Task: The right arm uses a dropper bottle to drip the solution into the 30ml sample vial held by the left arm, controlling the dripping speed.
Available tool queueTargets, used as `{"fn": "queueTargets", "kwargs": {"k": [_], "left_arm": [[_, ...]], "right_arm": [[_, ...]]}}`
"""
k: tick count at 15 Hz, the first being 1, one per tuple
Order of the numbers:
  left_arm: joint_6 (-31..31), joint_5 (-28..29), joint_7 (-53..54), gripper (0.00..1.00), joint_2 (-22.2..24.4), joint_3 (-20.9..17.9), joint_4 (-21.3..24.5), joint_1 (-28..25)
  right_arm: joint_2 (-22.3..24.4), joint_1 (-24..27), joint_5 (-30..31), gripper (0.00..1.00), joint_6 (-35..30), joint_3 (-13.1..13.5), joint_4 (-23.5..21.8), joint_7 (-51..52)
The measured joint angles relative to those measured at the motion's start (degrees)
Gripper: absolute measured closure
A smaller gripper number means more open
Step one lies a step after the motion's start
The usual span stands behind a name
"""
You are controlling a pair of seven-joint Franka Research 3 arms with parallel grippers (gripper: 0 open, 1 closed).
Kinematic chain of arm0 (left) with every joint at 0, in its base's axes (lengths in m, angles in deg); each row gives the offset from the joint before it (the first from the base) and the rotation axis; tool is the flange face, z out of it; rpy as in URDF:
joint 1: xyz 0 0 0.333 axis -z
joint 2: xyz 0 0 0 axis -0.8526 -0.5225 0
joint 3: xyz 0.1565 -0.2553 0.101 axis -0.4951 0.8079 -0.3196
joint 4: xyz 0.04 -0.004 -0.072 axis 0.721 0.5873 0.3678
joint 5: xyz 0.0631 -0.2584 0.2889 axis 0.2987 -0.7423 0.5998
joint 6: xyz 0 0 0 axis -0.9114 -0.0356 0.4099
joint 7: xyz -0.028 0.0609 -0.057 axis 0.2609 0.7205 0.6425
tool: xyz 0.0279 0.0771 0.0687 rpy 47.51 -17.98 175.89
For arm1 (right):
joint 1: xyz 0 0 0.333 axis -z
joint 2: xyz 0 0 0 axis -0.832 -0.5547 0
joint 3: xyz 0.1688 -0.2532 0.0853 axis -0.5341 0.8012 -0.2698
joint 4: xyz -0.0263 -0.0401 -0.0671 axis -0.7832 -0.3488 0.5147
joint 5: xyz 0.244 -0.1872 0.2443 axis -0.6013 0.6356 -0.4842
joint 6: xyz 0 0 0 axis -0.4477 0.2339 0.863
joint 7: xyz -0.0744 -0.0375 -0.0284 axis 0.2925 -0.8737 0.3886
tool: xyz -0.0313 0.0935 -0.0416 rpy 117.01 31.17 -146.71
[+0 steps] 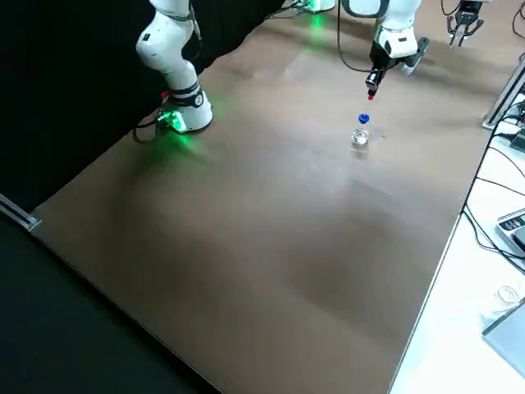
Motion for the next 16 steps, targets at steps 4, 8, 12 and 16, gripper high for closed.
{"fn": "queueTargets", "kwargs": {"k": [4,8,12,16], "left_arm": [[-0.45,-2.63,3.74,0.68,-2.38,0.47,0.29,-2.48],[-0.90,-9.14,6.77,0.68,-4.03,3.01,0.35,-2.26],[-2.41,-11.23,8.74,0.68,-4.48,3.33,0.54,-1.58],[-2.66,-11.24,11.22,0.68,-5.61,3.30,0.58,-2.05]], "right_arm": [[0.00,-0.02,0.00,0.96,0.16,-0.01,0.01,0.00],[-0.50,-0.50,0.00,0.96,0.21,-0.06,-0.02,0.00],[-0.97,-0.68,0.01,0.96,0.38,-0.07,-0.04,0.00],[-1.04,-0.68,0.01,0.96,1.10,-0.04,-0.04,0.00]]}}
